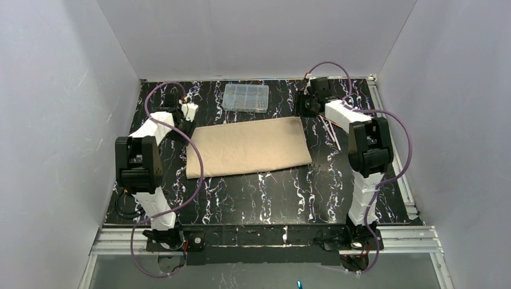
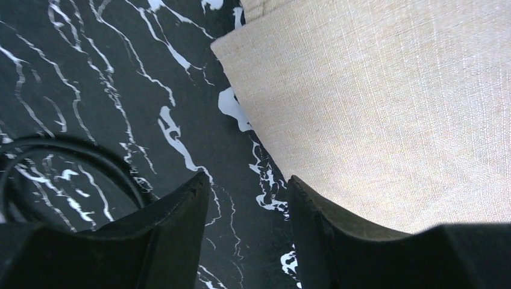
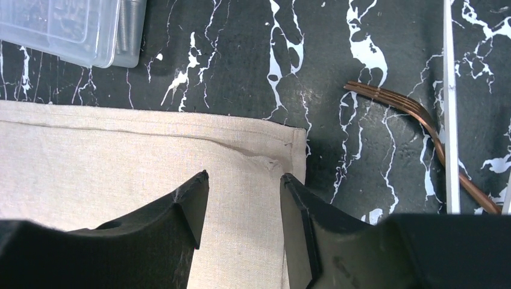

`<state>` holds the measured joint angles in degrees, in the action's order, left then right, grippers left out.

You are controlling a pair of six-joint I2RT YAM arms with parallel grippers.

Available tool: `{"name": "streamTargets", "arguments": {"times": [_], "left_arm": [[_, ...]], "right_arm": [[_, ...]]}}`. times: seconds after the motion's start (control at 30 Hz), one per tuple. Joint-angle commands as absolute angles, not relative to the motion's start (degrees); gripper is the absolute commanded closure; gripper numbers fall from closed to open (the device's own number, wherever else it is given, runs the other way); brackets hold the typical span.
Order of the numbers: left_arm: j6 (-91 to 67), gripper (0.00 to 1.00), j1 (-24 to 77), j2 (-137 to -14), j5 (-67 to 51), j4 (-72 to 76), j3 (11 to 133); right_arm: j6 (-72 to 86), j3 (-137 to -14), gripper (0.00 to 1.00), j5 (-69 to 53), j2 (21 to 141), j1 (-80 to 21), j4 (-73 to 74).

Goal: Fold the napkin into a case and place the utensils inside
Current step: Smooth out the rectangle-folded napkin at the center of the board.

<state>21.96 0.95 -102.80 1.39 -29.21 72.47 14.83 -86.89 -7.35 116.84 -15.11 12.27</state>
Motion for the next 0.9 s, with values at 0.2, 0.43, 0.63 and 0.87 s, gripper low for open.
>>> {"name": "streamTargets", "arguments": {"times": [0.2,0.43,0.63,0.87], "left_arm": [[18.36,0.52,0.09,-106.13,-4.13,-33.74,76.77],[17.94,0.6,0.09,-109.48,-4.66,-33.24,78.12],[17.41,0.71,0.09,-111.0,-4.76,-32.9,79.71],[17.75,0.82,0.08,-112.66,-3.71,-32.62,80.77]], "right_arm": [[10.46,-88.33,0.47,-9.38,119.08,-15.06,10.02],[10.27,-88.96,0.49,-9.22,120.68,-15.04,9.75],[10.27,-88.99,0.53,-9.44,122.31,-15.04,9.6],[9.97,-89.37,0.62,-9.14,123.4,-15.06,9.29]]}}
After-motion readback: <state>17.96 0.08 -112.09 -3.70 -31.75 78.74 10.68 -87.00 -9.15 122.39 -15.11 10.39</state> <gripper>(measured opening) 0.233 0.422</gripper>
